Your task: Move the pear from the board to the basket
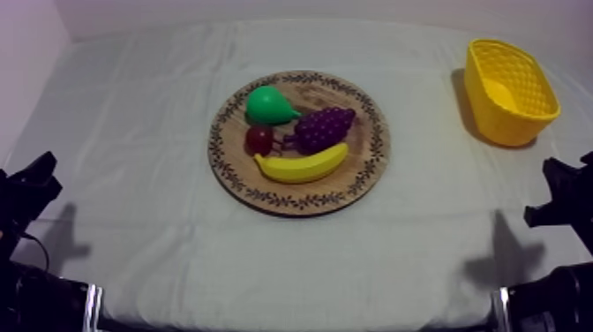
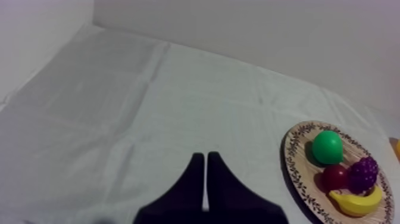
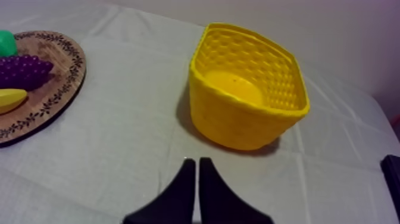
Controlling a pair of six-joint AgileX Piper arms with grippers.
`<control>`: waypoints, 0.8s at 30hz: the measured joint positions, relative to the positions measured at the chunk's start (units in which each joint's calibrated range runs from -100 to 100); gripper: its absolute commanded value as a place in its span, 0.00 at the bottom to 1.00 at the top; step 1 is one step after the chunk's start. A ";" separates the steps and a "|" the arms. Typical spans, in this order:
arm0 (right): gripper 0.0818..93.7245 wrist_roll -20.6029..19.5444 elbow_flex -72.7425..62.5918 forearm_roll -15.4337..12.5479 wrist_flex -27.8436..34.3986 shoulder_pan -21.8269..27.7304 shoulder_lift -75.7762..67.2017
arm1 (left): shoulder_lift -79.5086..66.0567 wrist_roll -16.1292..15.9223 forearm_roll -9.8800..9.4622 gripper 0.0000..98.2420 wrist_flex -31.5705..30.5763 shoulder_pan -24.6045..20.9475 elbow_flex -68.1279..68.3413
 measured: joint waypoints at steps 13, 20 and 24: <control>0.00 0.00 0.00 0.00 0.00 -0.20 0.00 | 0.00 0.00 0.00 0.00 0.00 0.00 0.00; 0.01 -1.72 0.00 0.00 -0.16 -0.34 0.00 | 0.00 0.03 0.00 0.00 0.00 0.00 0.00; 0.01 -2.54 0.00 -0.59 -1.92 -0.59 0.61 | 0.00 0.03 0.00 0.00 0.00 0.00 0.00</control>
